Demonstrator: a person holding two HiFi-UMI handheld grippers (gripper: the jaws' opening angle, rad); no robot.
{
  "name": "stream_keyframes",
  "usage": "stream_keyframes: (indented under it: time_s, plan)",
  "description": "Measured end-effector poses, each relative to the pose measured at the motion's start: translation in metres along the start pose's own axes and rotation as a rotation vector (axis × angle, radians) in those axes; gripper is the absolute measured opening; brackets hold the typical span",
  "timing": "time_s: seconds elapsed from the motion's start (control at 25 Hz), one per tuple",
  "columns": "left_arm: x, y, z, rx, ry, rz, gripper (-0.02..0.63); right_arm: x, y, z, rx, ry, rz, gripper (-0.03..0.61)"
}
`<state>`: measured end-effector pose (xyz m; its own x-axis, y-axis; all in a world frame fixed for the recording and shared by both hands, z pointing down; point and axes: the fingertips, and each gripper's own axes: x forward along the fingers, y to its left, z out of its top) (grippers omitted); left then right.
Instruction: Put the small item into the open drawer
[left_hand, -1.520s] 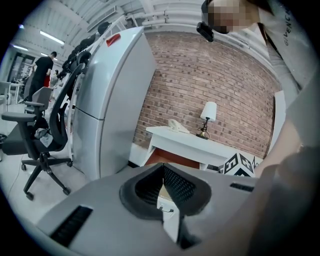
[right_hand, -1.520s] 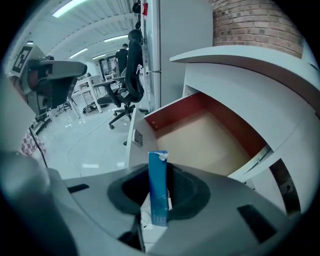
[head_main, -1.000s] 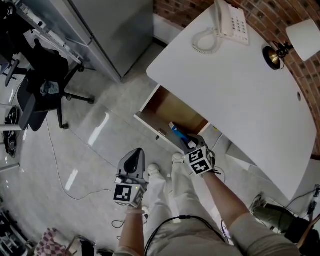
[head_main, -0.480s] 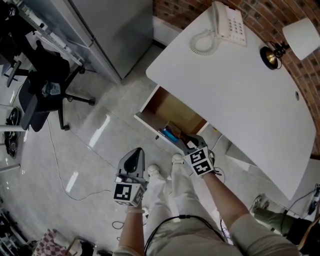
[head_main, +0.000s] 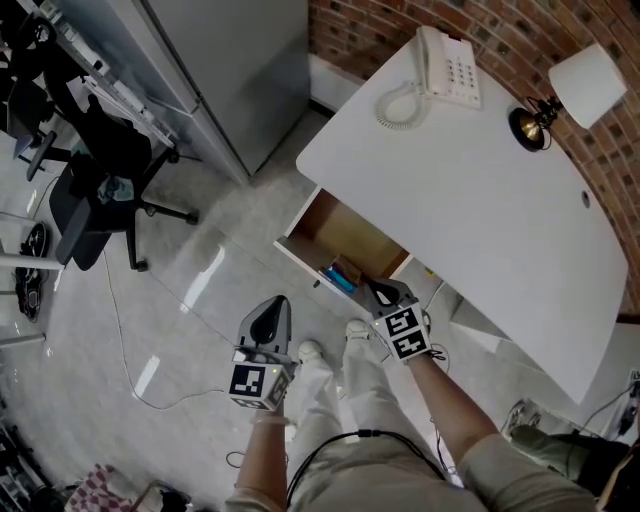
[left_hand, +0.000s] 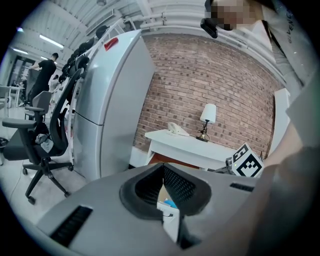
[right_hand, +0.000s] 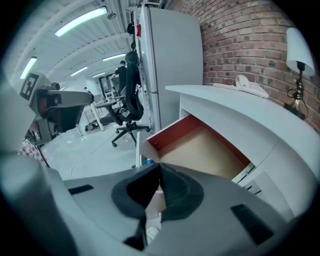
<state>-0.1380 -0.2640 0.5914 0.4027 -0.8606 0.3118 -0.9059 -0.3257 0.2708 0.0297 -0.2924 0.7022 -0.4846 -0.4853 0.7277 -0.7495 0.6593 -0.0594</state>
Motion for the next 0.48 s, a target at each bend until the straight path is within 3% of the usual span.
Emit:
stream_keyframes:
  time_s: [0.48]
  plan:
    - [-0.016, -0.002, 0.030, 0.009, -0.027, 0.024, 0.006, -0.046, 0.010, 0.039, 0.007, -0.098, 0.029, 0.006]
